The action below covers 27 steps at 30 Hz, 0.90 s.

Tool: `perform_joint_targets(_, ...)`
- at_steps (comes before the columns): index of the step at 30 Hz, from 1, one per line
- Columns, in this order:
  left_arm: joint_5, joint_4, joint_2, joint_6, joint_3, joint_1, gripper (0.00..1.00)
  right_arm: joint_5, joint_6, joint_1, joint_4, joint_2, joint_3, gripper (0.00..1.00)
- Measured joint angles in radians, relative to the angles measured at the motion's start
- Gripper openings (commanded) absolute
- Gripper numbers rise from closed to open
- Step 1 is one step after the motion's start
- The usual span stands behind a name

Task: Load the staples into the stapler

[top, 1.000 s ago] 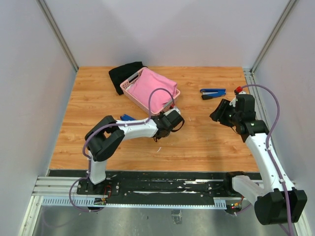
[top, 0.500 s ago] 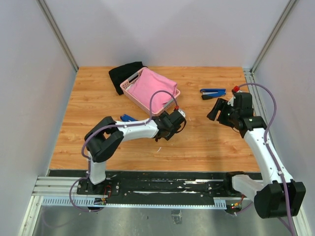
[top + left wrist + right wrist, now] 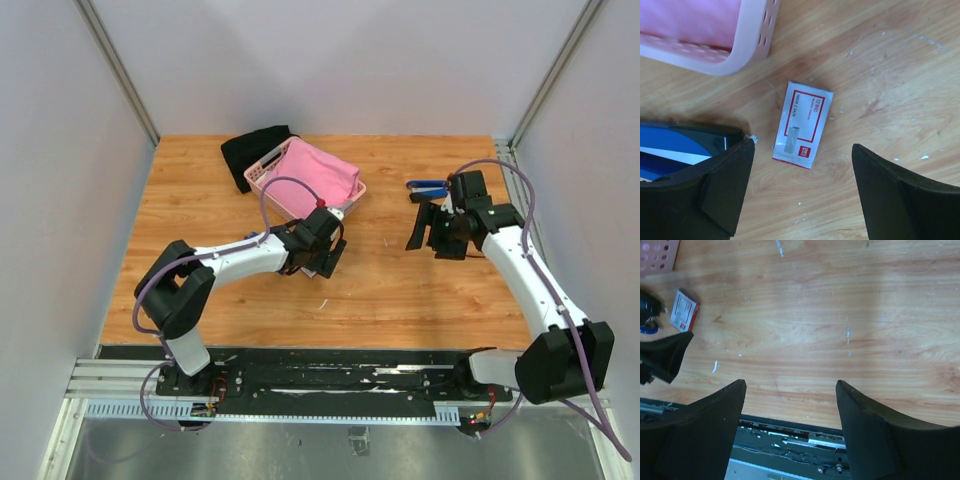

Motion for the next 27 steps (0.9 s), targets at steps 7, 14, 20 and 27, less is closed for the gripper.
perform_joint_targets(7,0.038,0.014,0.027,0.004,-0.025,0.037,0.84,0.004,0.030,0.063,0.033,-0.143,-0.023,0.74)
perform_joint_targets(14,0.051,0.064,0.095,0.049,-0.020,0.039,0.81,-0.092,0.047,0.063,0.180,-0.299,-0.118,0.77)
perform_joint_targets(20,0.058,0.098,0.114,0.096,-0.009,0.039,0.65,-0.131,0.047,0.063,0.221,-0.278,-0.118,0.70)
perform_joint_targets(27,0.103,0.114,0.114,0.163,-0.011,0.036,0.50,-0.140,0.041,0.063,0.243,-0.276,-0.118,0.66)
